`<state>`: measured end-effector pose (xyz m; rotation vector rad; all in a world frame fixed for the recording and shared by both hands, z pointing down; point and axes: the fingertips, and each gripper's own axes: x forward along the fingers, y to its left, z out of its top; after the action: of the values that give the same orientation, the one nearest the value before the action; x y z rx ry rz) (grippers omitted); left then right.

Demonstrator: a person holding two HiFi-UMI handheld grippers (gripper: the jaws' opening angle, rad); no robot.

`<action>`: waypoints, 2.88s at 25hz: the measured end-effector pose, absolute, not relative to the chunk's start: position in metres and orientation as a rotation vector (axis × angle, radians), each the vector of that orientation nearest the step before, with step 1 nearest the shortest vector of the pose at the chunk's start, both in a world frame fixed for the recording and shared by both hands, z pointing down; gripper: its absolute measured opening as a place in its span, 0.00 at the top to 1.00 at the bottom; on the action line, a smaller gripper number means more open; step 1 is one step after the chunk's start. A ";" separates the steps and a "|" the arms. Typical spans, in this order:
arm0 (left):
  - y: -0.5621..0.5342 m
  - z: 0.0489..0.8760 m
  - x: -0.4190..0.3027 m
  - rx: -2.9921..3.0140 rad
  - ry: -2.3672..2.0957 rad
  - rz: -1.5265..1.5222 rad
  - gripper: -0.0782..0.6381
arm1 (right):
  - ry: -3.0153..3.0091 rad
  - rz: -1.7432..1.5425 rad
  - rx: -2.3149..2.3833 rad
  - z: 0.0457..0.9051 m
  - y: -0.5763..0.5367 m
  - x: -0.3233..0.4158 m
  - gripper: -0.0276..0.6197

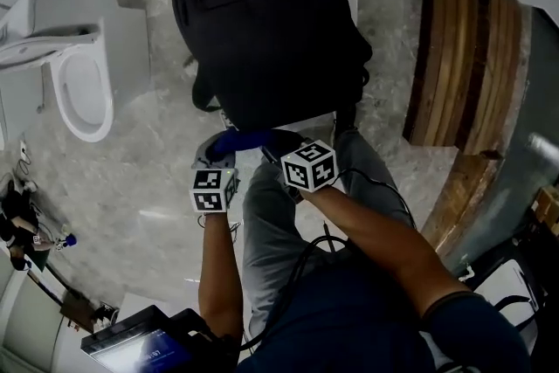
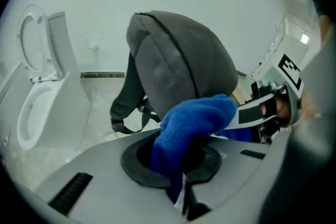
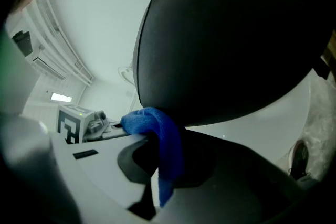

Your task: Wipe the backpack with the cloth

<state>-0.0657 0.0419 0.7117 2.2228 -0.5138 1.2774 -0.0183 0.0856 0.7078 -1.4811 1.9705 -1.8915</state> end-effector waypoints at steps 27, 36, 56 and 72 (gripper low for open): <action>0.173 0.756 0.195 1.507 -0.578 0.469 0.85 | 1.683 -1.934 -1.820 0.765 0.147 0.260 0.91; 0.178 0.727 0.258 1.431 -0.444 0.431 0.85 | 1.736 -1.870 -1.821 0.749 0.129 0.277 0.91; -0.003 0.589 0.317 1.052 -0.337 -0.299 0.85 | 2.175 -1.790 -1.379 0.694 -0.027 0.314 0.91; -0.239 0.593 0.242 2.438 0.022 1.199 0.85 | 3.481 -0.861 -1.706 0.630 -0.224 0.323 0.91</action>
<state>0.2417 -0.2393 0.5927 2.4379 0.0225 1.1993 0.3233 -0.2235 0.6299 -1.7064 3.4807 -0.8607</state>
